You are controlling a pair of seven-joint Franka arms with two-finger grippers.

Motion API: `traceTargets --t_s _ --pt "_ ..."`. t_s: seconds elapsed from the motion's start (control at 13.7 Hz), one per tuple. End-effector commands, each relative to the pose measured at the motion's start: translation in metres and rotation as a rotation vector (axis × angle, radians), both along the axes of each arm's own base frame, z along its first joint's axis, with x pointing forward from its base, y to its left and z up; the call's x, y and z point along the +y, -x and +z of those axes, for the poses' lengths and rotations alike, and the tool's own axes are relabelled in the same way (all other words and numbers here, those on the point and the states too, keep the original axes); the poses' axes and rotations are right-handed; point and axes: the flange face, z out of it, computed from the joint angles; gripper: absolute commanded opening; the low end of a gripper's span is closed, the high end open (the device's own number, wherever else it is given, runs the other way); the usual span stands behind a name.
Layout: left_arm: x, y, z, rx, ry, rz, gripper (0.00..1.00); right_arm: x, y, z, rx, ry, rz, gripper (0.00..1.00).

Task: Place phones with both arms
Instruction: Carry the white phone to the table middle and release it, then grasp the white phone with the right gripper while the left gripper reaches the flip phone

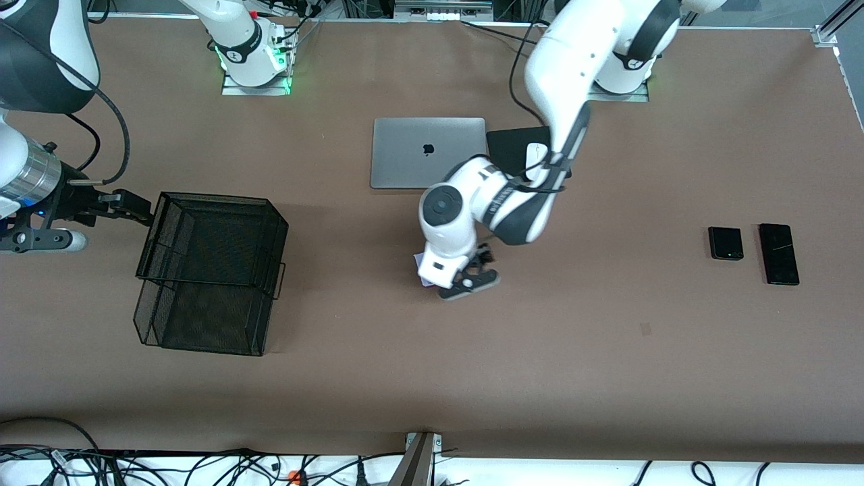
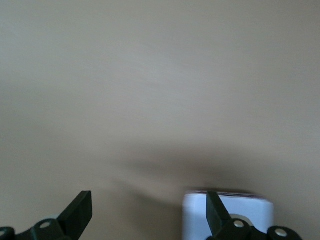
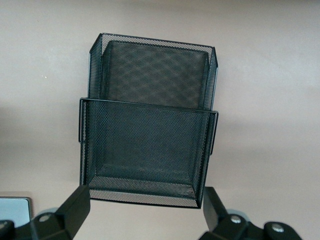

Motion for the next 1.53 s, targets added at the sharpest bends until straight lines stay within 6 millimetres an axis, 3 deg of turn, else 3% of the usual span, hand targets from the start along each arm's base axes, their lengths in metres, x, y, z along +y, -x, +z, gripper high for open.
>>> traceTargets --t_s 0.0,0.07,0.22,0.37,0.66,0.95,1.1,1.31,1.46 --pt "0.054 0.001 0.008 0.145 -0.028 -0.13 1.0 0.017 0.003 0.016 -0.023 0.0 0.041 1.0" --pt "0.073 0.001 0.008 0.168 -0.043 -0.157 1.0 0.035 0.001 0.011 -0.021 0.0 0.059 1.0" --pt "0.117 0.0 0.011 0.224 -0.048 -0.216 1.0 0.095 0.004 -0.004 0.0 0.0 0.078 1.0" --pt "0.177 0.0 0.015 0.267 -0.098 -0.29 1.0 0.159 0.009 -0.03 0.028 -0.033 0.055 1.0" --pt "0.292 0.01 0.025 0.287 -0.124 -0.403 1.0 0.295 0.01 -0.107 -0.08 -0.075 0.238 1.0" --pt "0.406 0.036 0.019 0.207 -0.111 -0.496 1.0 0.388 0.027 -0.199 -0.145 -0.12 0.25 1.0" --pt "0.462 0.043 0.014 0.181 -0.092 -0.539 1.0 0.41 0.034 -0.239 -0.162 -0.132 0.278 1.0" --pt "0.551 0.058 0.004 0.119 -0.067 -0.574 1.0 0.422 0.036 -0.271 -0.195 -0.152 0.292 1.0" --pt "0.59 0.067 0.001 0.114 -0.056 -0.545 1.0 0.438 0.045 -0.295 -0.224 -0.171 0.31 1.0"
